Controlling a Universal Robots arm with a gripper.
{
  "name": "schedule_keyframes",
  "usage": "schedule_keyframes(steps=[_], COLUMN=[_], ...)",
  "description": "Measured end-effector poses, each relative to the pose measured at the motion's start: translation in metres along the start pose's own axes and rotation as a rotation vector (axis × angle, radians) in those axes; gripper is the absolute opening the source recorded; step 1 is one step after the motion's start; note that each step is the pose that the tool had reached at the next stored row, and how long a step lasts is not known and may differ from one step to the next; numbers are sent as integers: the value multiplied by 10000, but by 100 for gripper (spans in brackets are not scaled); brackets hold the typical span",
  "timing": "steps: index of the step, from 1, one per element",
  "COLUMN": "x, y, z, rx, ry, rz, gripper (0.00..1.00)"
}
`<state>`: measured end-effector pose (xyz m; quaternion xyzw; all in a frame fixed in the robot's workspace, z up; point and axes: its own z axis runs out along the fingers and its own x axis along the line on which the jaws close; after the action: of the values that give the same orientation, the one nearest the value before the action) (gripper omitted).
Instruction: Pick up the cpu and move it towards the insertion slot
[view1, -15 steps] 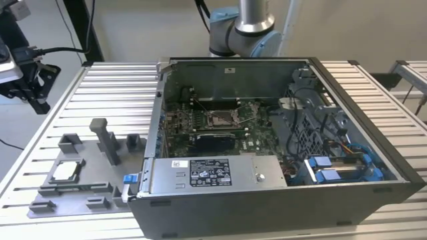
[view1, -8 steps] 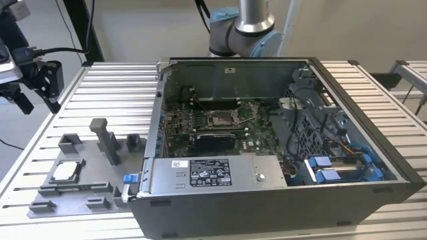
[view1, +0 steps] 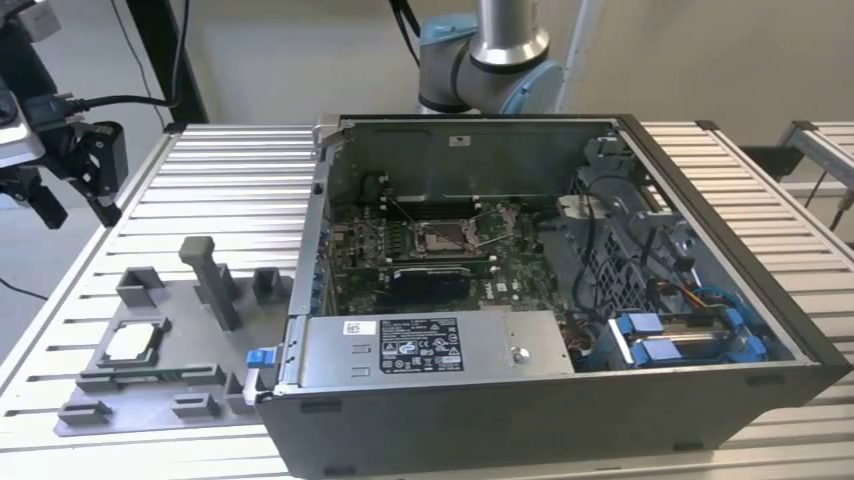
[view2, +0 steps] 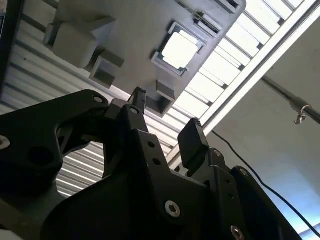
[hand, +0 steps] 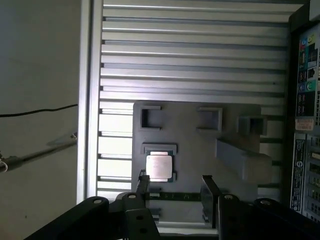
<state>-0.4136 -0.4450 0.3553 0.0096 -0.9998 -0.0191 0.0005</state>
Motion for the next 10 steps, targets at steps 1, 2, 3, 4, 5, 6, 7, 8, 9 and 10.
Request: schedule_keyframes(steps=[1, 2, 3, 4, 5, 6, 7, 8, 9, 10], x=[0, 0, 0, 0, 0, 0, 0, 0, 0, 0], y=[0, -1, -1, -1, -2, -2, -2, -3, -3, -4], z=[0, 0, 0, 0, 0, 0, 0, 0, 0, 0], rx=[0, 0, 0, 0, 0, 0, 0, 0, 0, 0], ry=[-1, -1, -1, -1, 0, -1, -1, 0, -1, 0], rz=[0, 0, 0, 0, 0, 0, 0, 0, 1, 0], gripper=[0, 0, 0, 0, 0, 0, 0, 100, 100, 100])
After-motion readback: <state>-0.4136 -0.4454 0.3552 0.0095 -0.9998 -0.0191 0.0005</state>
